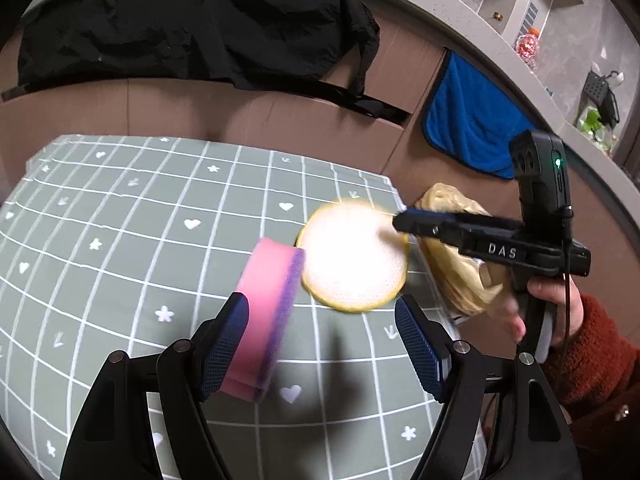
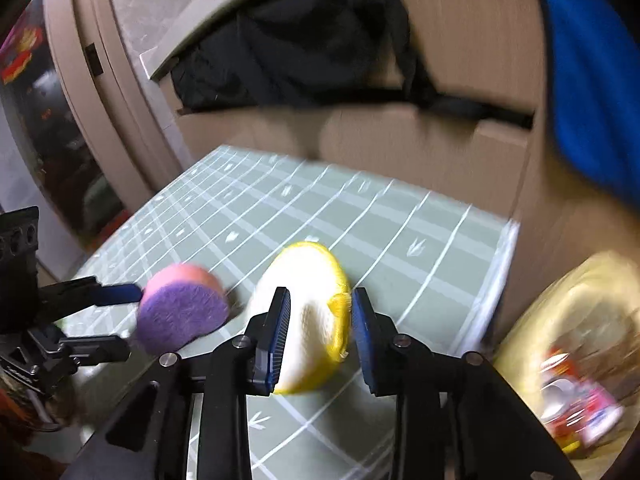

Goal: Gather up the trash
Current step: 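Grasp the purple-pink sponge with the left tool while the right tool grasps the yellow-rimmed pad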

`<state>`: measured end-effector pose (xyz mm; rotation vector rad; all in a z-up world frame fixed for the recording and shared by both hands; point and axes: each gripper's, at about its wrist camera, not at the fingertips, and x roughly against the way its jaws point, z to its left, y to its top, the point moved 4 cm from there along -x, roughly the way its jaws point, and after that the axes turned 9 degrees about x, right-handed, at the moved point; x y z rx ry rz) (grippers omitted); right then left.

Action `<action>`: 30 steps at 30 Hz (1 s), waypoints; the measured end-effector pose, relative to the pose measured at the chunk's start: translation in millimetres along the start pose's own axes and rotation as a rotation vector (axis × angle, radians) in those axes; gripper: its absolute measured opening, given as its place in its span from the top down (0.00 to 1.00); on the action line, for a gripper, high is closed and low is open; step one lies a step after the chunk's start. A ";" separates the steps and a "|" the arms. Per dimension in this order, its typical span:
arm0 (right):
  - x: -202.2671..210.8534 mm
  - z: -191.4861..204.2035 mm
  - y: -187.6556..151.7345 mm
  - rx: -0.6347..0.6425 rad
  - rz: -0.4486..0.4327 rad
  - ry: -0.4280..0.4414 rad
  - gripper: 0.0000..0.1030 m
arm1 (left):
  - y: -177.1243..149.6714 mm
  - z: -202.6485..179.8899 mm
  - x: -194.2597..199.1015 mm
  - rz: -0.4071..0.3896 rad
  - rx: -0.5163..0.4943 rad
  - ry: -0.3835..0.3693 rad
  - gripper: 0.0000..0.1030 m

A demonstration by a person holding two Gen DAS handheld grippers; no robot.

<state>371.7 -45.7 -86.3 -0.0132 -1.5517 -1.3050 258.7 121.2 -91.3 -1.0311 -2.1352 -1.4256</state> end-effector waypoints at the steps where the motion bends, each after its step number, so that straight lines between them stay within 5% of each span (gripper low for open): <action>1: -1.6 0.1 -2.9 -0.004 -0.002 0.003 0.89 | 0.6 1.3 0.5 -0.009 -0.006 0.016 0.27; 4: 1.1 4.0 -6.8 0.027 -0.011 -0.022 0.94 | 5.7 9.4 1.5 -0.043 -0.015 0.073 0.26; 13: 30.2 2.0 -2.2 0.036 -0.064 -0.056 0.95 | 6.0 26.3 -25.3 0.026 0.034 0.116 0.27; 18: 34.5 -6.0 -16.0 0.000 -0.045 -0.074 0.85 | 7.7 20.8 -33.1 0.027 0.012 0.137 0.29; 20: 33.4 -8.0 -22.3 -0.017 -0.040 -0.065 0.65 | 8.7 21.4 -36.3 0.041 0.026 0.152 0.39; 23: 25.6 -13.0 -30.6 -0.045 -0.015 -0.065 0.65 | 7.8 24.0 -41.5 0.081 0.078 0.102 0.62; 30: -8.7 -26.1 -44.2 -0.141 0.055 -0.083 0.65 | 3.3 23.8 -32.6 0.056 0.091 0.079 0.65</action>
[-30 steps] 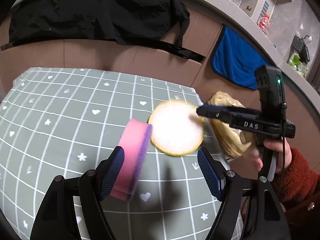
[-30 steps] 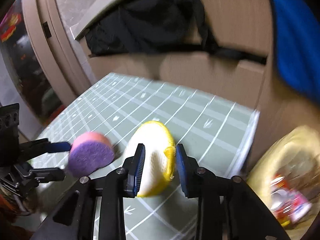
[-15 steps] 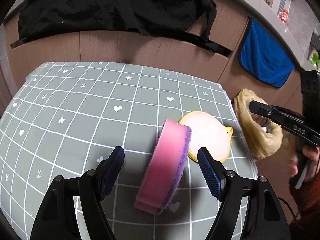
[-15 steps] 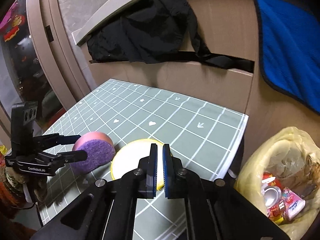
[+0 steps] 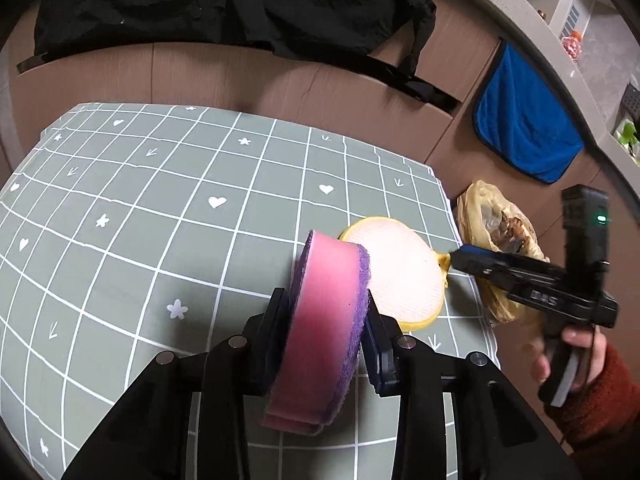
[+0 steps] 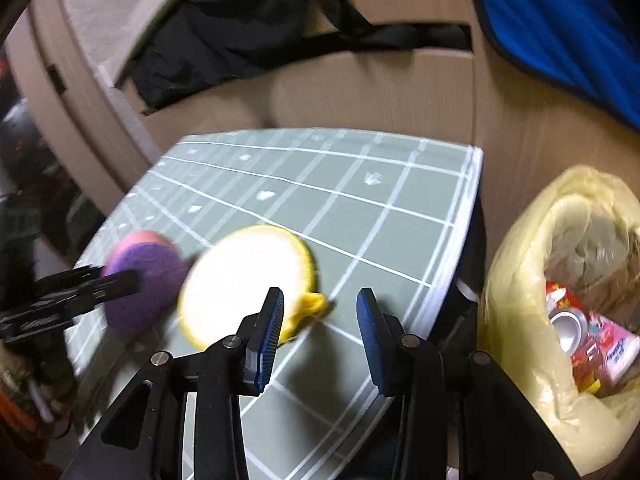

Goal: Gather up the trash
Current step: 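Grasp the purple-pink sponge with the left tool while the right tool grasps the yellow-rimmed pad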

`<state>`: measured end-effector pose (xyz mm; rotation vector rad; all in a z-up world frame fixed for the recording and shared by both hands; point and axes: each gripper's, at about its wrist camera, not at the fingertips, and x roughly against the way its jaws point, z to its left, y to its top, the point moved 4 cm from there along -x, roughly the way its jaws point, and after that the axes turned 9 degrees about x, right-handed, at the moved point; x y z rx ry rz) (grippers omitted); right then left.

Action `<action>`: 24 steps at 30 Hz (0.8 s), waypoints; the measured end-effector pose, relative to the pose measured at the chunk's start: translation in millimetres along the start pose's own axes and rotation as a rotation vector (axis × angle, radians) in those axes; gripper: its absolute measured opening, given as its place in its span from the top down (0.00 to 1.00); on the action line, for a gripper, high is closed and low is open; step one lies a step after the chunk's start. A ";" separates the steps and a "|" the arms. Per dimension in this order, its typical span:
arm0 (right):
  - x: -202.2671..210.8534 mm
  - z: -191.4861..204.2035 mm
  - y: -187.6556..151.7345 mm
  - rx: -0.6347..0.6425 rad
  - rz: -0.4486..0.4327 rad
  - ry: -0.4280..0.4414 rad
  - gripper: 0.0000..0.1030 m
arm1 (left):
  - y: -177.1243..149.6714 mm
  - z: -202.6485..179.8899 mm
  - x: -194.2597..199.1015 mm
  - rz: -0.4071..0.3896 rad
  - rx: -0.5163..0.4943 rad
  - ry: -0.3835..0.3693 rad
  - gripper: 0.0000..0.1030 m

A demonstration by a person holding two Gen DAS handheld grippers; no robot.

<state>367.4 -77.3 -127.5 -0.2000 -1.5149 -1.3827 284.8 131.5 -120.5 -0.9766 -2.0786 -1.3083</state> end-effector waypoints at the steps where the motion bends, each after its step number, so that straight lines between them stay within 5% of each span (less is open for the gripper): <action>1: -3.4 -2.6 -0.7 -0.016 0.003 0.002 0.65 | -0.6 0.9 0.6 -0.002 -0.004 0.008 0.65; 7: -20.2 0.8 0.4 -0.093 0.001 0.084 0.65 | -2.6 3.6 -1.9 0.000 -0.020 0.014 0.66; 10: -22.2 16.8 3.1 -0.081 0.006 0.160 0.80 | -2.5 3.8 -2.3 -0.004 -0.027 0.017 0.67; 13: -9.9 32.0 11.4 -0.056 -0.046 0.176 0.79 | -2.1 6.7 -1.9 -0.008 -0.025 0.016 0.67; 17: 11.4 47.1 27.6 -0.074 -0.119 0.324 0.79 | -1.0 9.5 -1.7 -0.010 -0.016 0.001 0.68; 21: 3.2 60.0 35.3 -0.084 -0.083 0.419 0.80 | -1.4 10.6 -0.9 -0.016 -0.002 -0.010 0.68; 24: -16.6 69.4 29.7 -0.056 0.003 0.372 0.80 | -1.3 9.9 0.1 -0.018 0.007 -0.009 0.68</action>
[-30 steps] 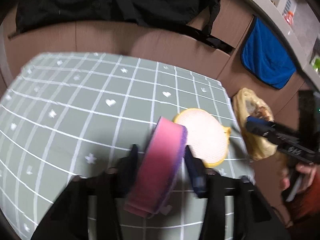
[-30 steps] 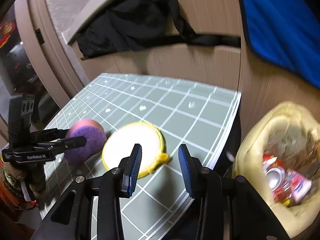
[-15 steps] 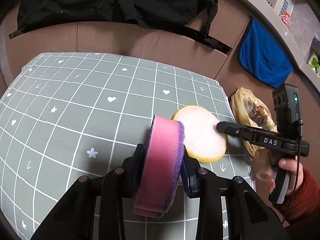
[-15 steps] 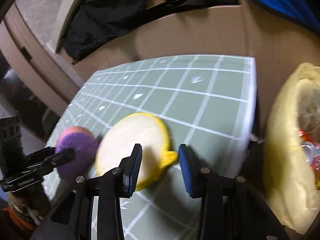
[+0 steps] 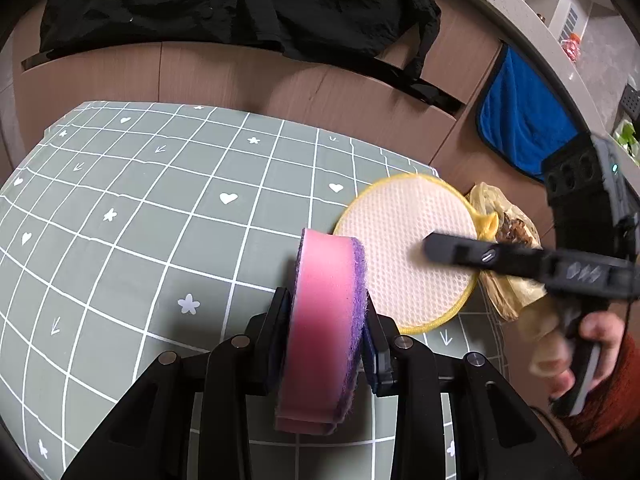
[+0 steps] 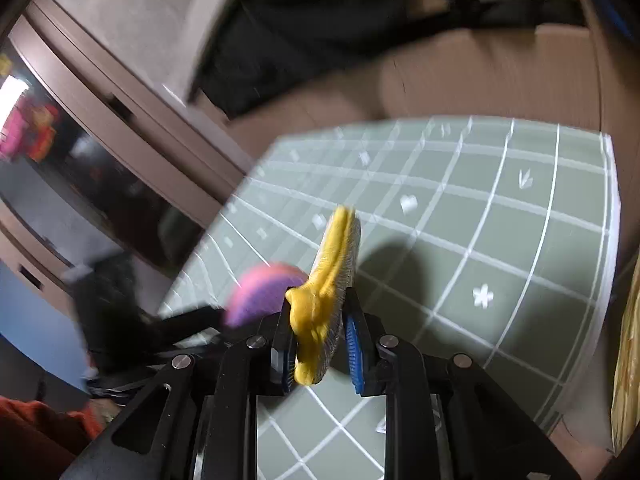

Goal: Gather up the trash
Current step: 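Carry the sponge and pad over the yellow bin and open both tools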

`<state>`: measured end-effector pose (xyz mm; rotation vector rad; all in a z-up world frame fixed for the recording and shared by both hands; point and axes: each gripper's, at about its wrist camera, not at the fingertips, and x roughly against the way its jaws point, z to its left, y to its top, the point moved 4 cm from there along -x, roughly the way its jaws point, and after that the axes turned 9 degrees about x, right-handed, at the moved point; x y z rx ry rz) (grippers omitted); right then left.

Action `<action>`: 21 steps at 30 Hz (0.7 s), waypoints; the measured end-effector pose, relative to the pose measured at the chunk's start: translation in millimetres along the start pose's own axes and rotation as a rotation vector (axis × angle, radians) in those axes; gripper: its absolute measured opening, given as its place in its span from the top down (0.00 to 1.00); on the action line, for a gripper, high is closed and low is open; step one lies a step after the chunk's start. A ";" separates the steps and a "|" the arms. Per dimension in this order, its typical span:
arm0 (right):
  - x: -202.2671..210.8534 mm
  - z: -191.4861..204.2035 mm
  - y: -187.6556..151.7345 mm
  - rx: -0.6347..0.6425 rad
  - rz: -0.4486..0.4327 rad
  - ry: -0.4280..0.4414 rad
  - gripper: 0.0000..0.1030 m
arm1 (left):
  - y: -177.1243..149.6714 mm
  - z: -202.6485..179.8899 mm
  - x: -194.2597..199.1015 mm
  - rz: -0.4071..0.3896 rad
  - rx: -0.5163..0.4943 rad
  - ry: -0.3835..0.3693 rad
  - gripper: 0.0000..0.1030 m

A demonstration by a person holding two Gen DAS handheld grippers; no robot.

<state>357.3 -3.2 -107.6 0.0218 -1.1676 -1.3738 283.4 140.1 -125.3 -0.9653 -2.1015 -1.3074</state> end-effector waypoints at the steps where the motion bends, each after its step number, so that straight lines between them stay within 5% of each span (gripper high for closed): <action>1: -2.3 0.8 -0.4 0.009 -0.002 -0.023 0.85 | 0.2 0.5 0.7 0.001 0.005 -0.001 0.68; 5: 8.3 1.9 4.6 0.046 -0.041 -0.097 0.87 | 4.9 -4.7 8.4 -0.018 -0.001 0.002 0.68; 10: 57.0 7.6 23.0 0.104 -0.131 -0.165 0.87 | 29.4 -38.4 33.8 -0.153 -0.077 0.031 0.68; 17: 152.7 28.3 43.9 0.232 -0.299 -0.315 0.87 | 61.2 -124.8 77.6 -0.393 -0.202 0.080 0.68; 21: 203.5 30.8 42.8 0.292 -0.357 -0.419 0.87 | 68.5 -165.6 85.3 -0.443 -0.227 0.046 0.68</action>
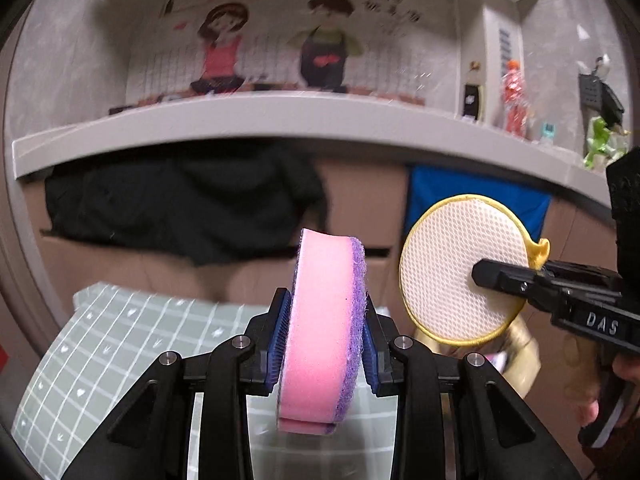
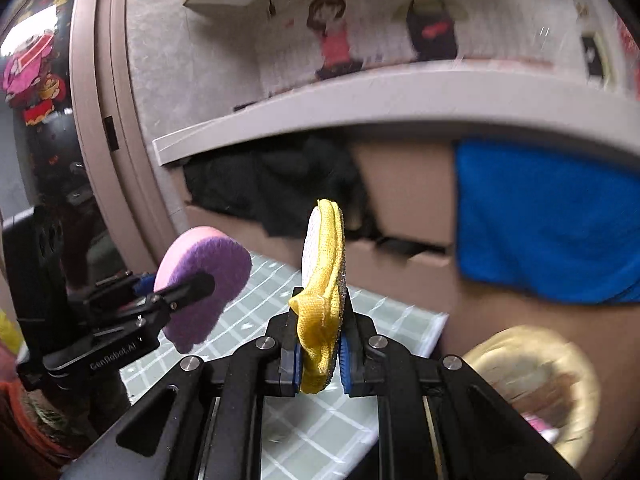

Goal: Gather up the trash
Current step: 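Carry the sponge and pad over the yellow bin and open both tools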

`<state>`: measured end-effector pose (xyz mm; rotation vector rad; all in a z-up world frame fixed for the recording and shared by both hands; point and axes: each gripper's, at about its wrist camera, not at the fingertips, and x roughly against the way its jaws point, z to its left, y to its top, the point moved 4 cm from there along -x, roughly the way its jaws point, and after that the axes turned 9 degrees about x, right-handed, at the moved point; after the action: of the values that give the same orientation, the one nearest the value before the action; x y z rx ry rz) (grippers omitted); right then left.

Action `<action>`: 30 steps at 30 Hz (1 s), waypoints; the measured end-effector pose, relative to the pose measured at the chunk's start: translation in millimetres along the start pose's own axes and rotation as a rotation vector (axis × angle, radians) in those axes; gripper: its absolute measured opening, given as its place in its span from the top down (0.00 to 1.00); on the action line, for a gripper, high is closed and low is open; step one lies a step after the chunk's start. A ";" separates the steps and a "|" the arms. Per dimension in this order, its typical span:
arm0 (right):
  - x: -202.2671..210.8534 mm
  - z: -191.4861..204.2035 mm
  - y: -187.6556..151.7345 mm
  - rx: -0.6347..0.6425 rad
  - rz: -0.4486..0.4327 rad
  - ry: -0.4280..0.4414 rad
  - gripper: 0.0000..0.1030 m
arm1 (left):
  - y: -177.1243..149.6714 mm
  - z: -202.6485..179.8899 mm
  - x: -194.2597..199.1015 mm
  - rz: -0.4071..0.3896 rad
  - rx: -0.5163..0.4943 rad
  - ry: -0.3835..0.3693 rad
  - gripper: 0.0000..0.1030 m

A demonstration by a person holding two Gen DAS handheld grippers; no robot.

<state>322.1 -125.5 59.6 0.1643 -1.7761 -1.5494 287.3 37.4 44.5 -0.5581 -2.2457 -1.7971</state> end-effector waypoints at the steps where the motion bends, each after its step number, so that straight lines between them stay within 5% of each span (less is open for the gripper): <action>1: 6.9 -1.7 2.3 0.007 -0.008 -0.017 0.87 | 2.9 -10.4 -0.6 -0.006 -0.001 -0.013 0.68; 16: 103.6 -103.9 -26.2 -0.034 -0.059 -0.253 0.87 | -2.5 -149.0 -39.0 0.015 -0.037 -0.182 0.68; 30: 96.4 -168.2 -71.1 -0.140 -0.012 -0.304 0.87 | -42.1 -199.3 -104.0 0.123 -0.050 -0.213 0.68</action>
<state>329.9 -330.5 35.4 -0.1367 -1.8879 -1.7744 350.0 -180.2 12.8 -0.9165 -2.2468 -1.8120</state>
